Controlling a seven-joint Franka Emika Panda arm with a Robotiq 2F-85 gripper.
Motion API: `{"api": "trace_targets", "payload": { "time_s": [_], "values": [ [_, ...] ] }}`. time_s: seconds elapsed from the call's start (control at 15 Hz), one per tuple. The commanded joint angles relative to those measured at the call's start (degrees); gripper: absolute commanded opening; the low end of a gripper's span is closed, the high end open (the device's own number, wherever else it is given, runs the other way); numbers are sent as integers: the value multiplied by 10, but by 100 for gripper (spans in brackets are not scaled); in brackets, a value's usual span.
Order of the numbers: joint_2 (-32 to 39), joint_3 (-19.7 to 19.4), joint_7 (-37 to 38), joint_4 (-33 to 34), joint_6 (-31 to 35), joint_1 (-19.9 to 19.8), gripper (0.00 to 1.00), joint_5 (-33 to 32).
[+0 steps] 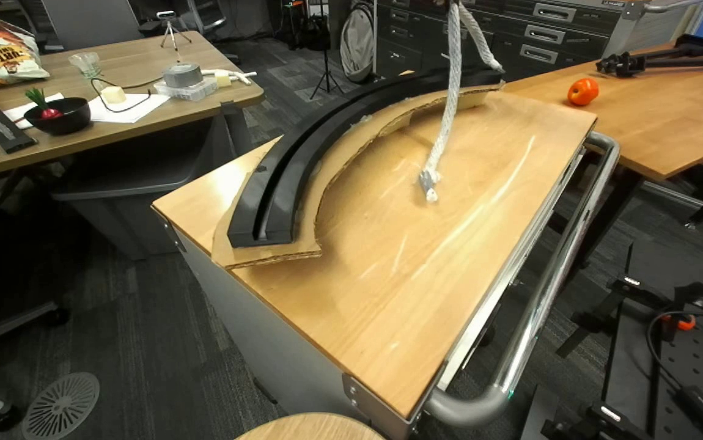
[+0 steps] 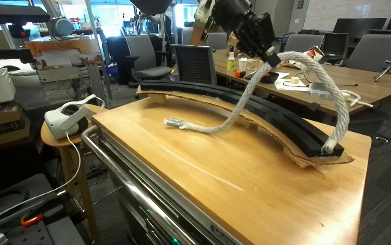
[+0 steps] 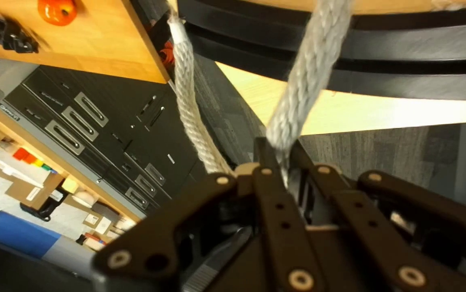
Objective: Put the white rope on the cardboard
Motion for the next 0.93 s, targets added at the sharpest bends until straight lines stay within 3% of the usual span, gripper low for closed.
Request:
{"api": "trace_targets", "payload": {
  "time_s": [0.0,0.53,0.87],
  "values": [
    [16,10,-81,35,7,1,3,88],
    [94,-1,-231,138,-84,3,3,317],
    [137,-15,-233,214,-171,10,3,372]
  ]
}}
